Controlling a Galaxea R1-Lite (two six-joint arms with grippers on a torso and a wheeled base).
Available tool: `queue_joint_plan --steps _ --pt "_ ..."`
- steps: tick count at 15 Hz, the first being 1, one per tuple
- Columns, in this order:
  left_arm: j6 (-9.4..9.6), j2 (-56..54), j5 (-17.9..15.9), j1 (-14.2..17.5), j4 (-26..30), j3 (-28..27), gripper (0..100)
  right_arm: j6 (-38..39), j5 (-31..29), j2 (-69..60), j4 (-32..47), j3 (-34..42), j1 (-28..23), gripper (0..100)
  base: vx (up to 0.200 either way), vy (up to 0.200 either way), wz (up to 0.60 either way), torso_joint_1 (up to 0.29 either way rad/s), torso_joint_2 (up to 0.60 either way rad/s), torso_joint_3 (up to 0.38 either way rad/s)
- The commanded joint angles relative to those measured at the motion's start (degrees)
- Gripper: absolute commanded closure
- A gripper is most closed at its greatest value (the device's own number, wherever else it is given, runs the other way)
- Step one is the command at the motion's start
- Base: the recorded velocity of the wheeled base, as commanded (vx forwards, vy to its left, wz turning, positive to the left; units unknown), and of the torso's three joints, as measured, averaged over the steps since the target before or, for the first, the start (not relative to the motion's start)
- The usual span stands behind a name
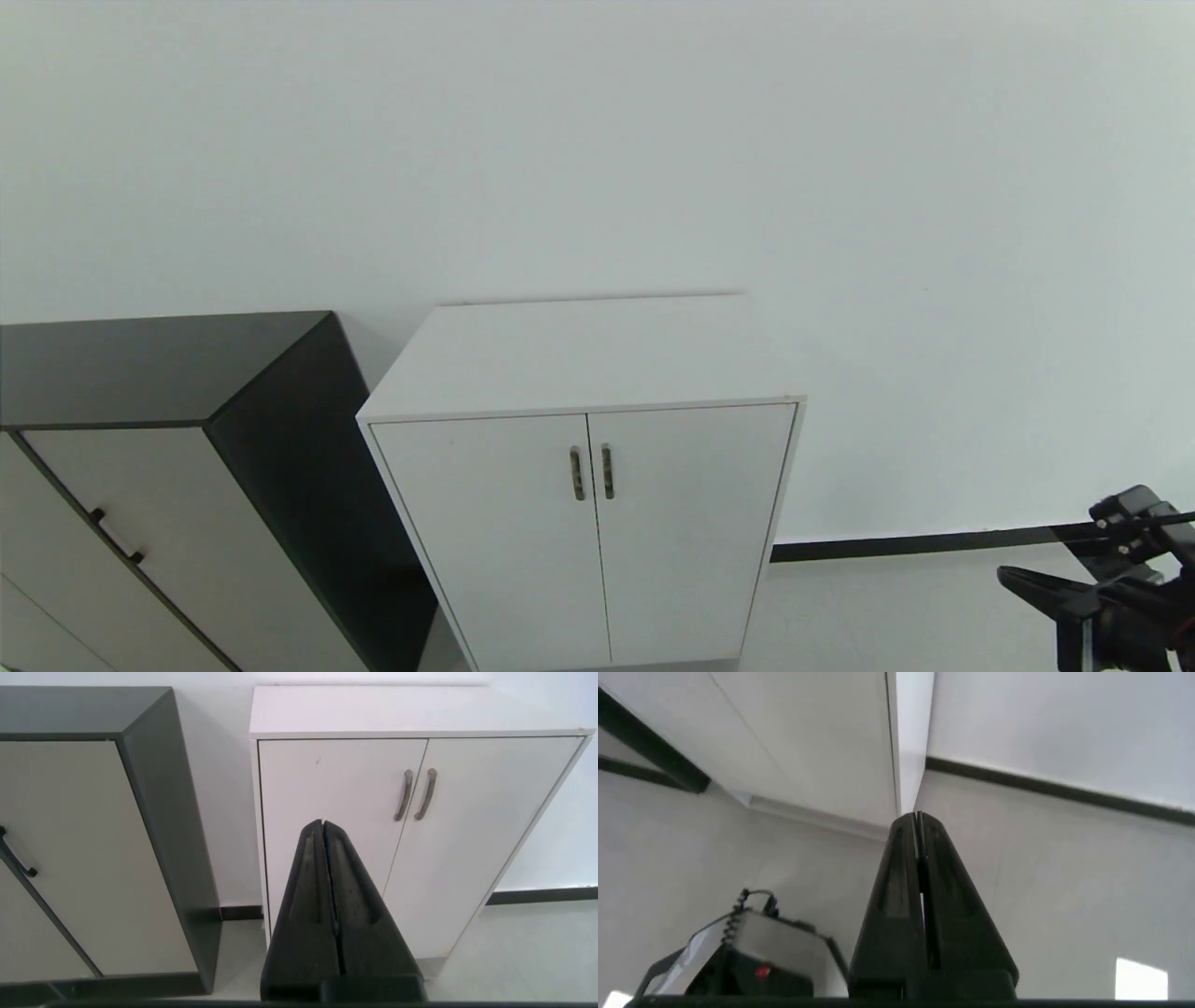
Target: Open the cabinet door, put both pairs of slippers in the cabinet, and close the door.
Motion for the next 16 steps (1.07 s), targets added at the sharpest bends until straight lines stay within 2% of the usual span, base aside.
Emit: queue_joint_plan --steps 1,3,7,12,16 --pt "-0.04 0.08 0.01 0.01 0.00 0.00 100 -0.21 -0.05 -21.03 18.92 0.02 -0.87 100 0.000 0.000 0.00 0.000 0.00 0.000" --pt "-0.04 0.08 0.01 0.01 0.00 0.00 100 -1.44 -0.14 -32.28 31.22 0.02 -1.14 100 0.000 0.000 0.00 0.000 0.00 0.000" --pt "0.05 0.08 0.01 0.01 0.00 0.00 100 0.14 -0.23 -53.55 47.30 0.02 -2.37 100 0.000 0.000 0.00 0.000 0.00 0.000" --pt "-0.04 0.08 0.01 0.01 0.00 0.00 100 1.02 -0.14 -71.92 57.32 0.02 -2.19 100 0.000 0.000 0.00 0.000 0.00 0.000" --pt "-0.04 0.08 0.01 0.01 0.00 0.00 100 2.60 -0.67 -77.81 58.11 -0.06 -2.19 100 0.000 0.000 0.00 0.000 0.00 0.000"
